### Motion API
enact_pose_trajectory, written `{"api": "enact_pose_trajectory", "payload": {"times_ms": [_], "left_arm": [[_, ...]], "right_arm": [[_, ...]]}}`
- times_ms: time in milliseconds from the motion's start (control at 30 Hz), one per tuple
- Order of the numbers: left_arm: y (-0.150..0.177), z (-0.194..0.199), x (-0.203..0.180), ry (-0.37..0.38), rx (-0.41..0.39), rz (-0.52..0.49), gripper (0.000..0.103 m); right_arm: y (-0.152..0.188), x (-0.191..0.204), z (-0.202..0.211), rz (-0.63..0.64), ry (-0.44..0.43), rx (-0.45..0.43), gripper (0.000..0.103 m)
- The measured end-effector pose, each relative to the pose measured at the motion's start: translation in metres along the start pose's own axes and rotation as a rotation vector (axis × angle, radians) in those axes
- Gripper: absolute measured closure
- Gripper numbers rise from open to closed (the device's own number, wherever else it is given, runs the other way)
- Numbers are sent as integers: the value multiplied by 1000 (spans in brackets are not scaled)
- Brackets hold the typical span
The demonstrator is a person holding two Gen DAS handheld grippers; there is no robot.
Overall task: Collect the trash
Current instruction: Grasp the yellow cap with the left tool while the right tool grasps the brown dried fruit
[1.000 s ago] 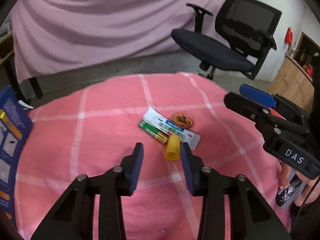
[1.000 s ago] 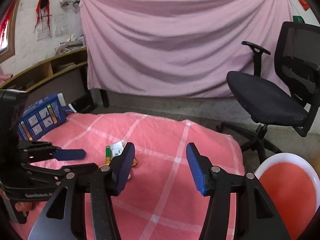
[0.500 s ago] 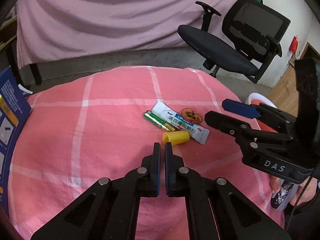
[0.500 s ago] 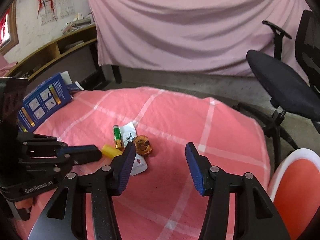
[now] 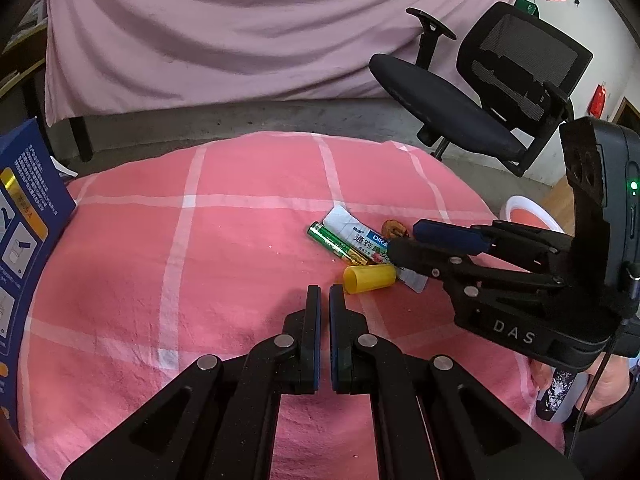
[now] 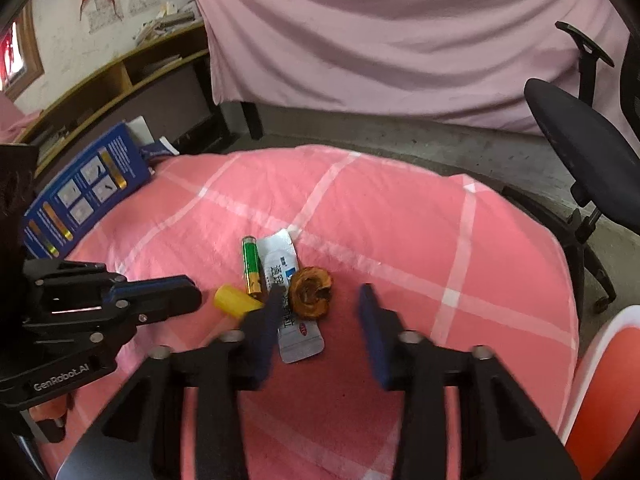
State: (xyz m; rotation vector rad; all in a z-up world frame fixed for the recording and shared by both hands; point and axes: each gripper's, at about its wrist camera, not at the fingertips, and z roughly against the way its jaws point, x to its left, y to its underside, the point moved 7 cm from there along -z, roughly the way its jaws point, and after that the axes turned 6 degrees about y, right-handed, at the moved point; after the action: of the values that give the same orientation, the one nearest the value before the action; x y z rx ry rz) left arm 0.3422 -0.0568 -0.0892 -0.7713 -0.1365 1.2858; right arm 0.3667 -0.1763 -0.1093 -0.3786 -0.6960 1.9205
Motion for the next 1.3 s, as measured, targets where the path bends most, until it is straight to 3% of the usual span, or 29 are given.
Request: {"api": "enact_pose_trajectory", "payload": {"times_ms": [67,267,433,467,967,1100,1300], "left_arm": [[0,-1,-2,0,1,-4,101],[-1,-8,-9,14,23,-21,97],[-6,-16,-23,21,28,-47,69],[-7,-17,-25,15,28,-56,68],[-7,-32,-58,96,54,-131,67],[-8,-38,-60,77,73,-127,68],[-10,-41,-51,30,80,-80,89]], "right_arm": [[0,-3,4,-15,-10,-11,83],[5,-17,15,-55,21,-34,84],[9,-30,25,-77,47,-51,84],[10,-30,25,-78,49,-51,84],[21,-57,38,-126,91,-49,84],[21,-54,34,-120,87,-33,84],[24,-52,28,-122,78,-3,84]]}}
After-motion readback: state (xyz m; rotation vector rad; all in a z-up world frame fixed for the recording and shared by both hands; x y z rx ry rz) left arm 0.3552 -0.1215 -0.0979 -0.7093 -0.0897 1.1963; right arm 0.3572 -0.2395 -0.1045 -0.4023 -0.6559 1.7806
